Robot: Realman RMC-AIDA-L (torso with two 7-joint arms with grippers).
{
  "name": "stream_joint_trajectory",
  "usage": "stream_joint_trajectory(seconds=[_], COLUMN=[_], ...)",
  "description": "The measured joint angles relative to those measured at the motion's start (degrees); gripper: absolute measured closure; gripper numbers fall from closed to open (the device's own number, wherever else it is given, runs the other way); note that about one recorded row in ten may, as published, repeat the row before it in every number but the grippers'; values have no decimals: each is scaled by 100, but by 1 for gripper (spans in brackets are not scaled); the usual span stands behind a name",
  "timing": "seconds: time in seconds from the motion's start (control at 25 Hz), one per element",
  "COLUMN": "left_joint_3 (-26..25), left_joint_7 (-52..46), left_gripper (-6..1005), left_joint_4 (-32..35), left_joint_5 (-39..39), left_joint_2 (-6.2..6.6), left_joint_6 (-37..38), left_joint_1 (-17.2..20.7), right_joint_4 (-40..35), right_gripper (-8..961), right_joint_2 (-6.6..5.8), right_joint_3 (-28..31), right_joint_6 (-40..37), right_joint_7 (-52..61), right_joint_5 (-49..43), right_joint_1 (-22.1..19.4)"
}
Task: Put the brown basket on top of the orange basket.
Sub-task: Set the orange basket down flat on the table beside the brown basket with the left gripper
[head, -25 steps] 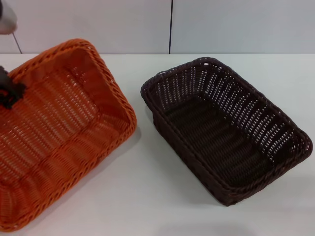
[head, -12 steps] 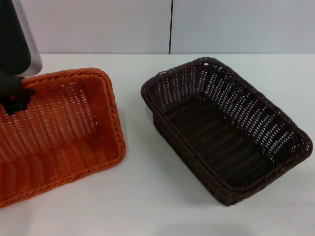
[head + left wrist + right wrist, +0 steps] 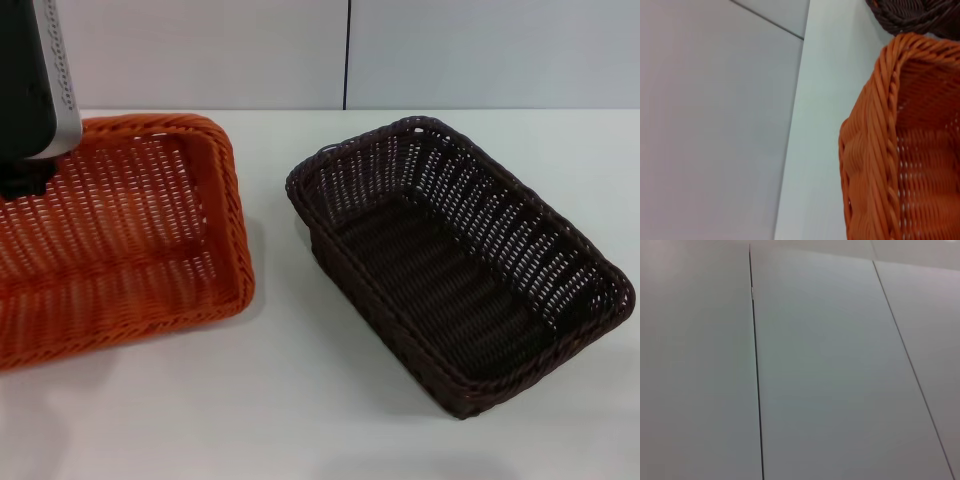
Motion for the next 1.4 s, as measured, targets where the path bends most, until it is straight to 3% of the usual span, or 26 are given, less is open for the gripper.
stream_joint_trajectory(seconds=[0.56, 0.88, 1.4], left_joint_3=[239, 634, 789], left_joint_7=[245, 237, -594], left_gripper=[854, 854, 854], left_joint_4=[58, 96, 541], left_joint_5=[-6, -21, -28], left_joint_2=[-9, -33, -56], left_joint_6=[-40, -180, -416], left_joint_1=[-35, -102, -849], right_joint_4=[9, 9, 9], right_gripper=[194, 194, 194], right_joint_2=[4, 4, 3], right_joint_3=[105, 124, 81], right_joint_6=[33, 37, 295], right_joint_7=[-14, -16, -52], right_joint_5=[2, 1, -47], right_joint_1=[-36, -20, -60])
